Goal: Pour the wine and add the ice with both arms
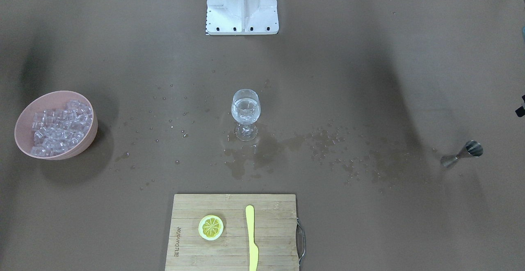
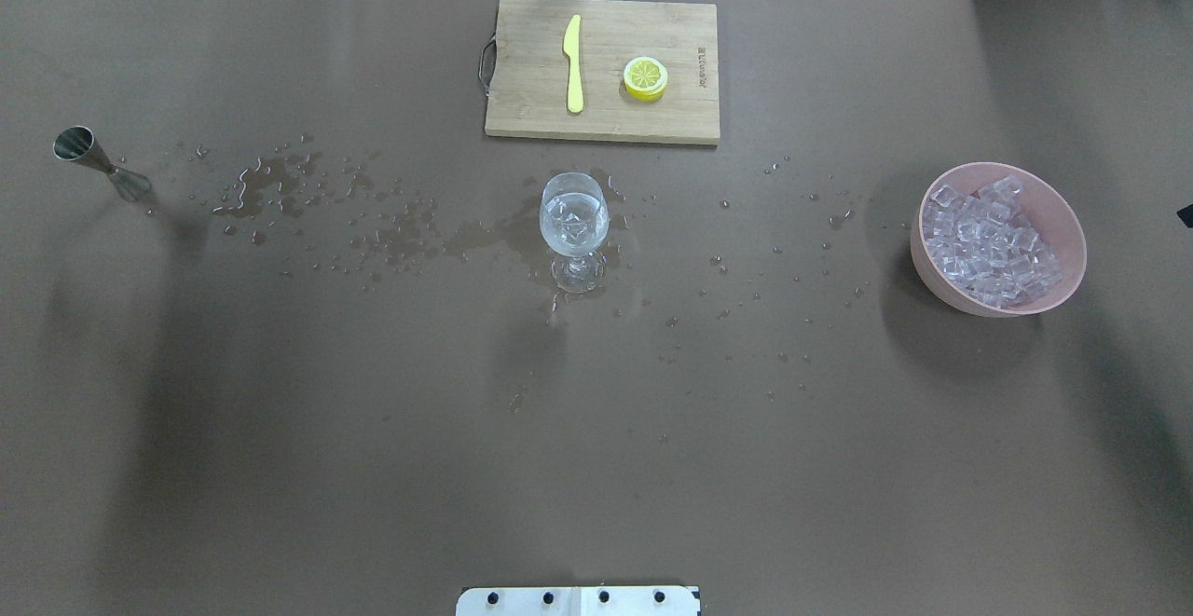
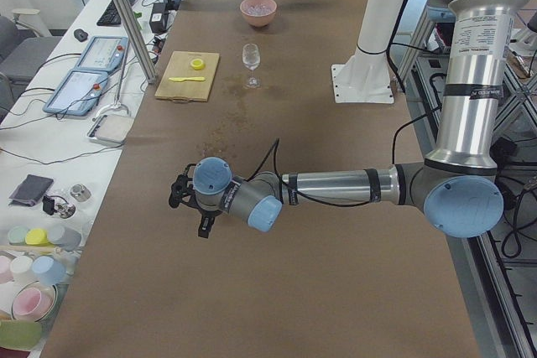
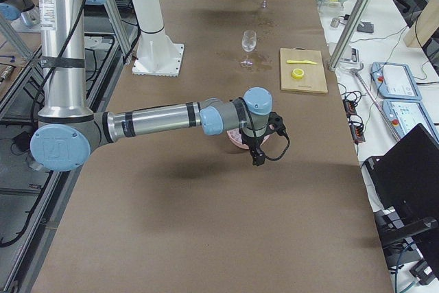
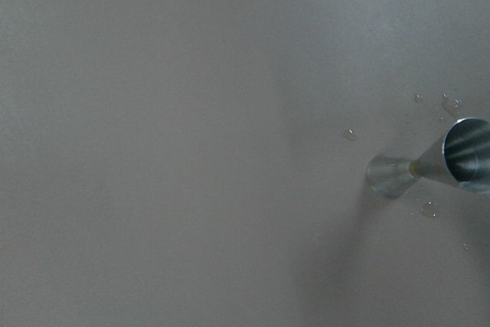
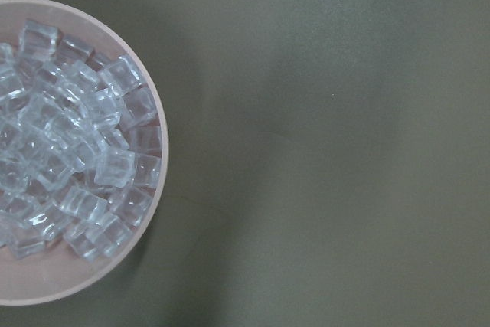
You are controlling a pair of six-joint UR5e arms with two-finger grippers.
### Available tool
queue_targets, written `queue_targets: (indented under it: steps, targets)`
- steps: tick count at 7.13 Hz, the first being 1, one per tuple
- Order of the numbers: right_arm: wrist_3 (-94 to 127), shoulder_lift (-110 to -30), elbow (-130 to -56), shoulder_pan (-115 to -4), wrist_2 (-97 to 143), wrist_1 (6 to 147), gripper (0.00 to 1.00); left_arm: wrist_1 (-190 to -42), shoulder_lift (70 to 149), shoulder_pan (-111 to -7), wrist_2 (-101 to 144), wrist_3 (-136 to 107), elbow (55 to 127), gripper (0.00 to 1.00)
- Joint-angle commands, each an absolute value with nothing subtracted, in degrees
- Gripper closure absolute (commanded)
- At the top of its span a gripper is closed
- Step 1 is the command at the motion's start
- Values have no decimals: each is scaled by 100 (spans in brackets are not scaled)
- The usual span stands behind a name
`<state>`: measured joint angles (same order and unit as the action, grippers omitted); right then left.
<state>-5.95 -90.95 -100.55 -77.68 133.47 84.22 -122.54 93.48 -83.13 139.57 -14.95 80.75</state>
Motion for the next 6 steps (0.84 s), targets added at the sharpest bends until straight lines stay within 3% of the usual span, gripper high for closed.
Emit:
queue_targets:
  steps: [1,6]
  targets:
    - [-598,-9009,-9932,-7770,13342,8403,0,-12199,9300,-8332,13949,-1468,8051,2]
    - [-580,-8974,-9835,-7770,13351,8402,0,-12226,9123,-8323,13896,-1476,8069,2]
